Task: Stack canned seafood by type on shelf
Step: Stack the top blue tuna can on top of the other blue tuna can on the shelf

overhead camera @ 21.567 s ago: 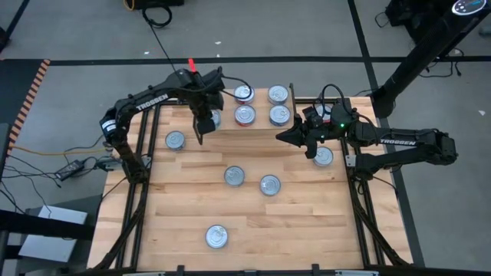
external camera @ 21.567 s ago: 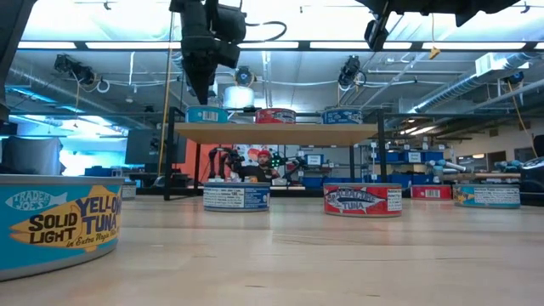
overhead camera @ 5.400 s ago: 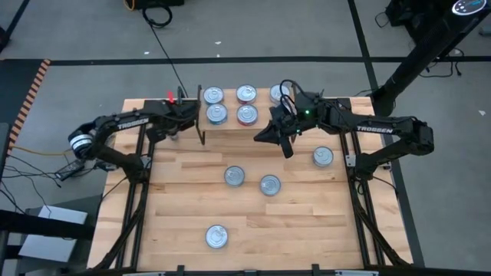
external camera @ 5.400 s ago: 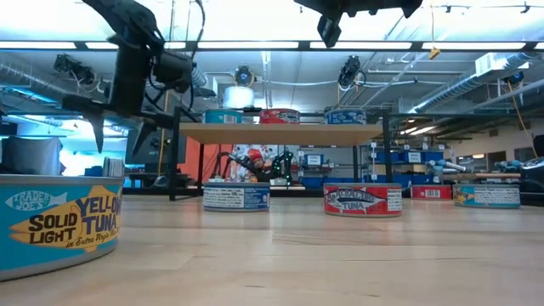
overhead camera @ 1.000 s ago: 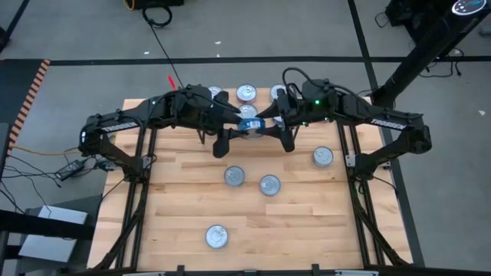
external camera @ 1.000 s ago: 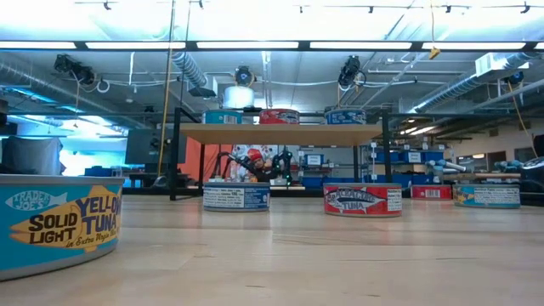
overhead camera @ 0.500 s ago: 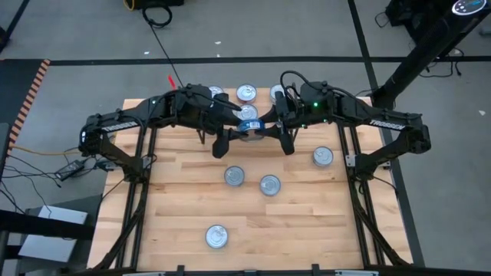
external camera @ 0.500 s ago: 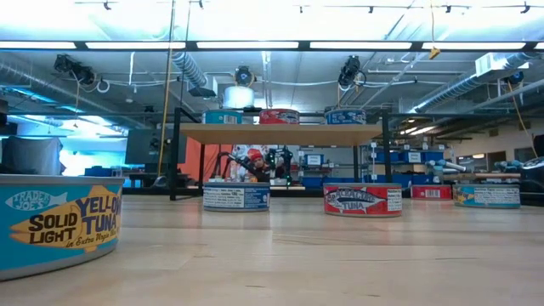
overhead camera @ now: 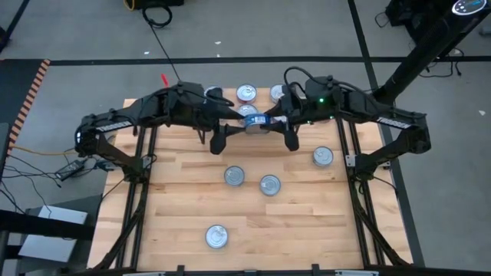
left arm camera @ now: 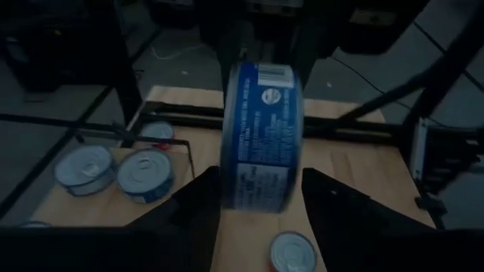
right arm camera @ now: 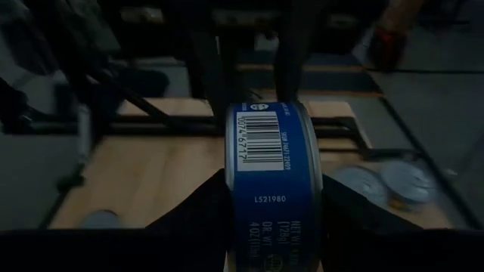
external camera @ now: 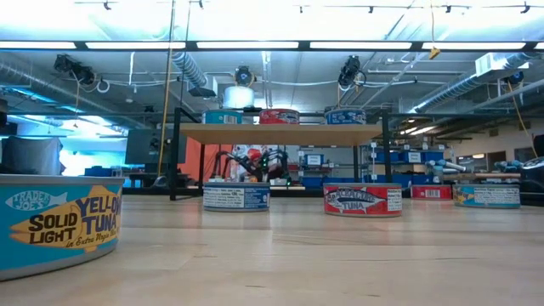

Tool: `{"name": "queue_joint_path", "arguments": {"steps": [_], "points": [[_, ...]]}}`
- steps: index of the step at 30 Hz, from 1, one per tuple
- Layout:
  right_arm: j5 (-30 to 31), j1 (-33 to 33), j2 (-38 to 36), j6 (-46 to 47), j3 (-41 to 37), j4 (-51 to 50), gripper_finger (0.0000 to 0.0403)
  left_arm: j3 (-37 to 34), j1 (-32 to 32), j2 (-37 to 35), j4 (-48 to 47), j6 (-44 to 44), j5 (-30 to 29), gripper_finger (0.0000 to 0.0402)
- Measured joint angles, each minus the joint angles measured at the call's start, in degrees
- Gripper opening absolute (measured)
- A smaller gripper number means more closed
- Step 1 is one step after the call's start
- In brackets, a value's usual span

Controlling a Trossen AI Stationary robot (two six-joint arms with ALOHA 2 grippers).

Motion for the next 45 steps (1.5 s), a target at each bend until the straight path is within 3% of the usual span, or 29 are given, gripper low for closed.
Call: {"name": "queue_joint_path", "arguments": {"steps": [7, 13, 20, 29, 43, 45], "points": [[12.42, -3.22, -0.07, -8.45, 2.2, -6.75, 0.0151, -6.99, -0.25, -3.04, 7.83, -4.73, -2.12, 0.0185], [22.59, -7.09, 0.64, -21.83, -0.04, -7.75, 0.0151, -20.1, -0.83, -7.88, 26.28, -10.49, -2.57, 0.0185], [26.56, -12.75, 2.12, -36.3, -8.96, -0.34, 0.0151, -32.87, -1.4, -13.66, 41.87, -16.62, -2.73, 0.0185], [29.63, -18.98, 5.26, -45.4, -18.27, 7.89, 0.0151, -35.91, -1.64, -18.28, 42.61, -17.54, -4.44, 0.0186], [32.2, -22.11, 7.64, -43.88, -22.15, 12.72, 0.0151, -35.86, -1.62, -18.83, 41.69, -16.77, -6.4, 0.0186], [32.17, -22.11, 7.72, -43.03, -22.13, 12.5, 0.0167, -35.86, -1.62, -18.83, 41.59, -16.84, -6.4, 0.0186]]}}
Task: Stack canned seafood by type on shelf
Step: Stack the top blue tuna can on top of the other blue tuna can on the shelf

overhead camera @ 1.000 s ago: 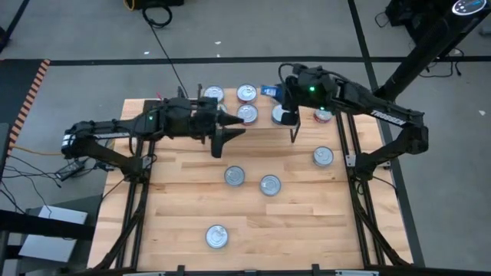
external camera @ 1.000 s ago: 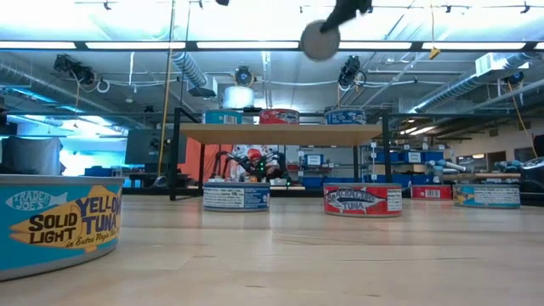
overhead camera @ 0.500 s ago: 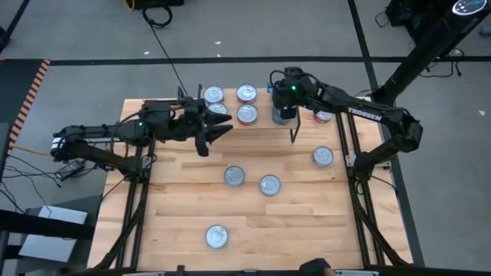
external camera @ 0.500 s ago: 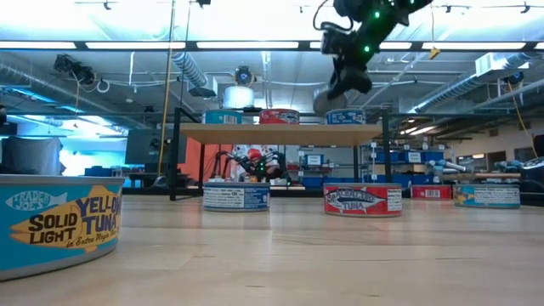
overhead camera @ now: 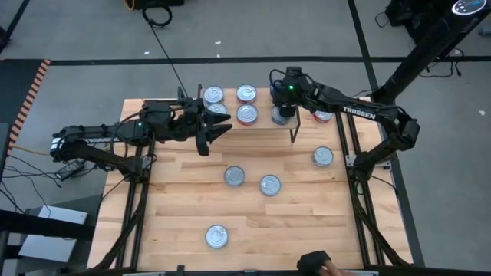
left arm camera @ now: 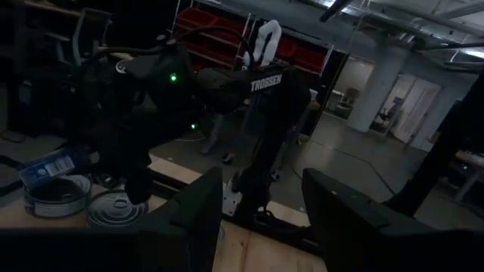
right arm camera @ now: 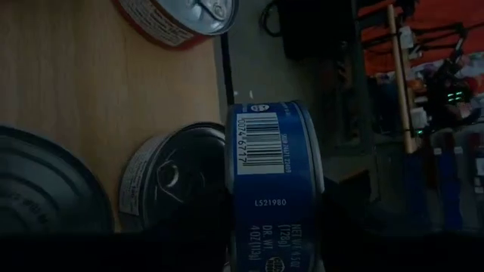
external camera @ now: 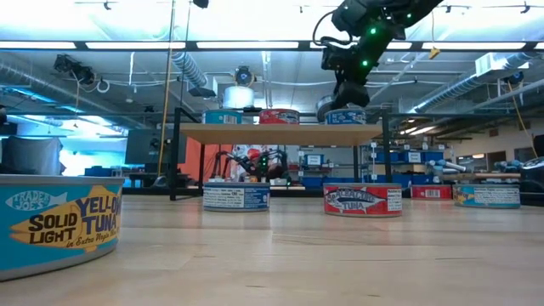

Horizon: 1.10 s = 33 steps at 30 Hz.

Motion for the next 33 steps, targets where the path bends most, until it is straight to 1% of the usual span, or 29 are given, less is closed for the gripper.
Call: {"name": "queue_joint_path", "arguments": {"steps": [4, 6, 8, 15, 24, 28, 33], "points": [[-1.8, 0.01, 0.24, 1.57, -0.13, -1.35, 0.0222, 0.0, 0.0, 0.0, 0.05, -0.04, 0.0, 0.0186], [-1.91, 0.06, 0.1, 2.5, -0.13, -1.35, 0.0238, 0.0, 0.0, 0.02, 0.02, -0.05, 0.0, 0.0186], [-2.24, 0.04, 0.02, 3.14, -0.11, -2.14, 0.0245, 0.0, 0.0, 0.02, 0.04, -0.05, 0.0, 0.0186], [-3.18, 0.02, 0.07, 3.79, -0.11, -5.36, 0.0245, 0.0, 0.0, 0.02, 0.0, -0.24, 0.0, 0.0186], [-3.17, 0.02, 0.07, 6.12, -0.11, -5.55, 0.0246, 0.0, 0.0, 0.04, -0.13, -1.16, 0.75, 0.0186], [-2.65, 0.02, 0.07, 6.27, -0.09, -5.92, 0.0246, 0.0, 0.0, 0.04, -0.13, -1.55, 1.14, 0.0186], [-1.46, 0.02, 0.07, 6.89, -0.02, -6.35, 0.0246, 0.0, 0.0, 0.04, -0.14, -1.6, 3.04, 0.0186]]}}
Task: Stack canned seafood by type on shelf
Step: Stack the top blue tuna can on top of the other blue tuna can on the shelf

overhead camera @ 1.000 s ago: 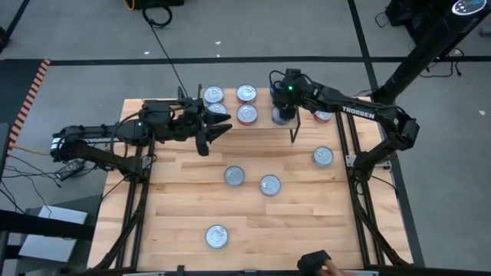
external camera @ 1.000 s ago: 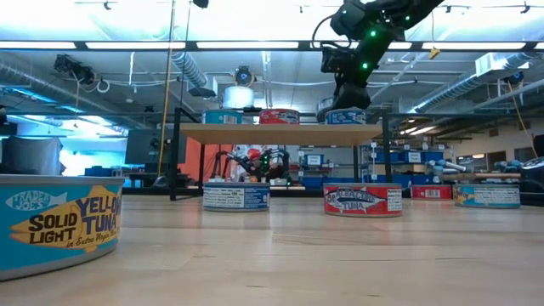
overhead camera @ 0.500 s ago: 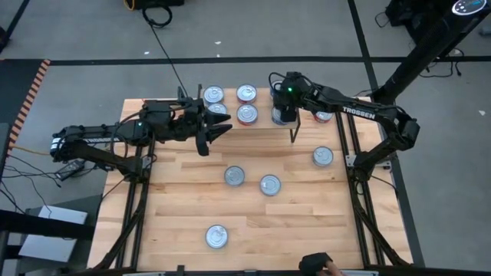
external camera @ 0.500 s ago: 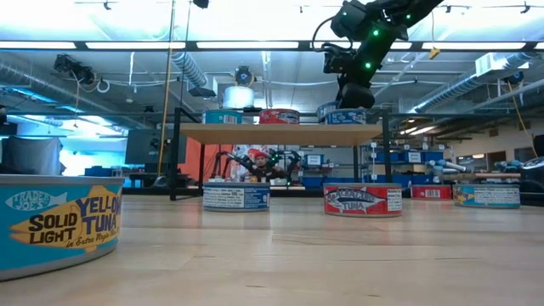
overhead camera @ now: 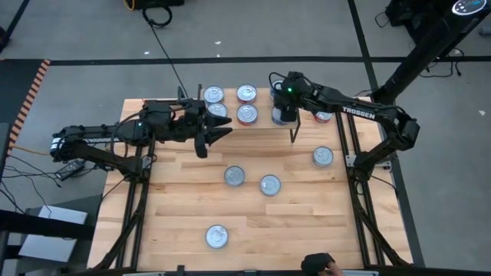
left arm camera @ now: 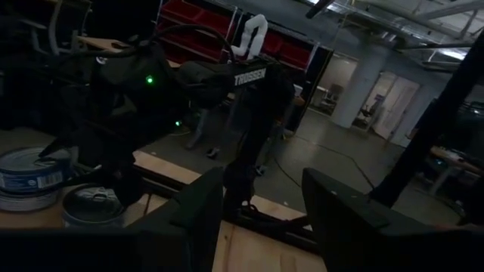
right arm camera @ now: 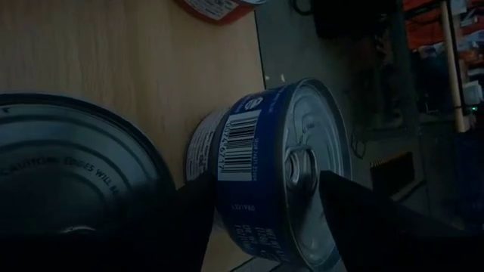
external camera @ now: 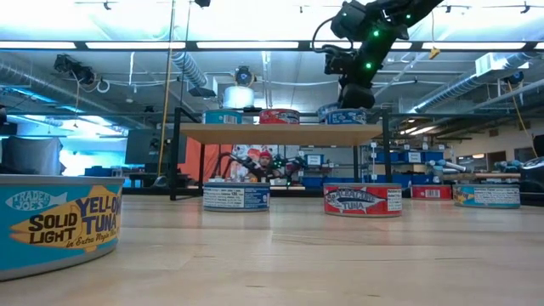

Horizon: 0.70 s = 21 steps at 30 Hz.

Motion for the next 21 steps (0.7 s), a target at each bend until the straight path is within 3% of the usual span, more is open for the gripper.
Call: {"name": "queue_joint_path", "arguments": {"steps": [21], "points": [[1.87, 0.0, -1.01, 5.79, 2.37, -1.01, 0.0246, 0.02, 0.0, 0.02, -2.12, -1.0, -0.02, 0.0186]]}}
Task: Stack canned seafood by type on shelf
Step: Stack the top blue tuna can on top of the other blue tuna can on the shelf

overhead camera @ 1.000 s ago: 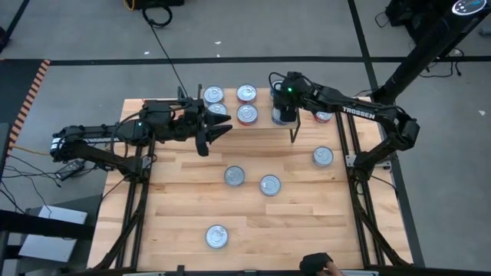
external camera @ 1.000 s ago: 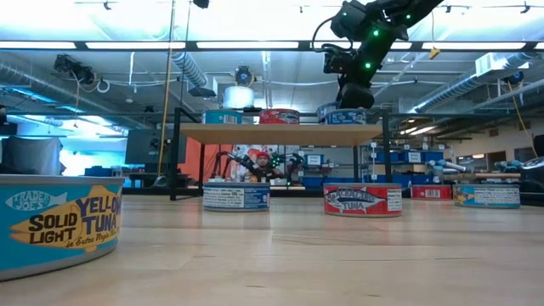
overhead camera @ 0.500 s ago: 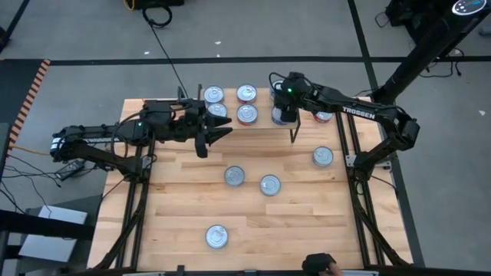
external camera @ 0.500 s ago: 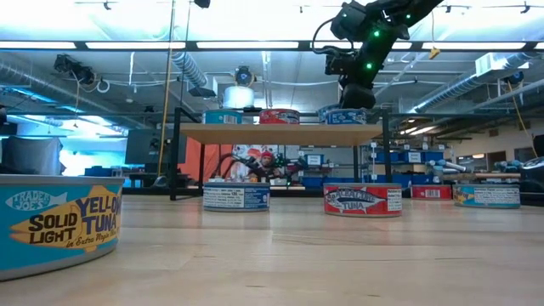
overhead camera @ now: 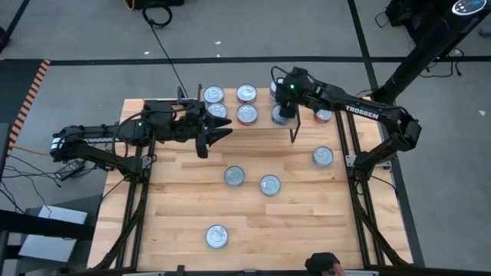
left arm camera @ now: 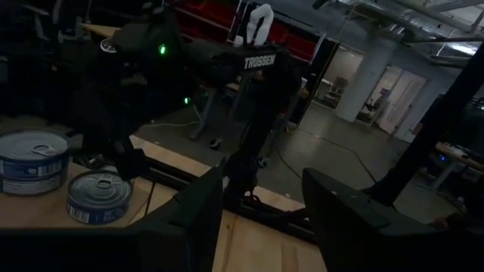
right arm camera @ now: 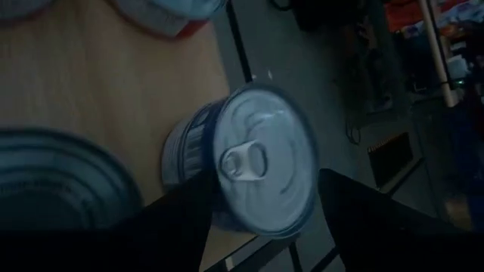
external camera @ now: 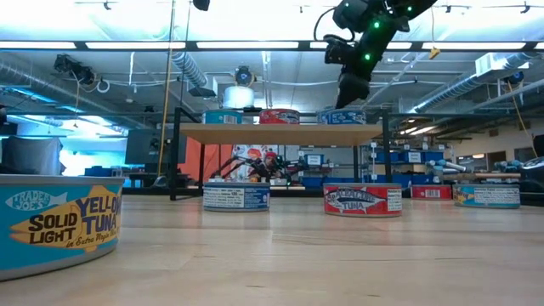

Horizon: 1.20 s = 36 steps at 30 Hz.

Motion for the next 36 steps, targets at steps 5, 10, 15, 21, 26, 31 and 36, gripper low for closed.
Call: {"name": "queue_joint_path", "arguments": {"steps": [5, 10, 15, 21, 26, 31, 36], "points": [[-0.89, -0.2, 0.0, 0.08, 2.22, 0.11, 0.0246, 0.0, 0.0, 0.01, -0.09, -0.06, 0.0, 0.0186], [-1.75, -1.1, 0.0, 1.69, 4.22, -0.02, 0.0224, 0.0, -0.04, 0.0, -0.77, -0.28, 0.02, 0.0186], [-9.22, -4.55, 0.0, 10.08, 6.12, -2.43, 0.012, 0.0, -0.04, 0.02, -1.05, -0.28, 0.65, 0.0186], [-19.49, -8.82, 0.04, 15.73, 6.2, -4.07, 0.0015, 0.0, -0.04, 0.0, -1.22, -0.87, 1.99, 0.0186], [-25.51, -10.54, 2.22, 19.65, 6.22, -3.83, 0.0007, 0.0, -0.04, 0.02, -1.24, -1.4, 1.73, 0.0183], [-25.47, -10.56, 4.79, 21.61, 6.16, -3.39, 0.0008, 0.0, -0.04, 0.01, -1.29, -0.21, 1.44, 0.0161], [-25.45, -10.6, 4.49, 23.36, 6.17, -4.44, 0.0004, 0.0, -0.04, 0.0, -1.29, -0.2, 1.38, 0.0135]]}}
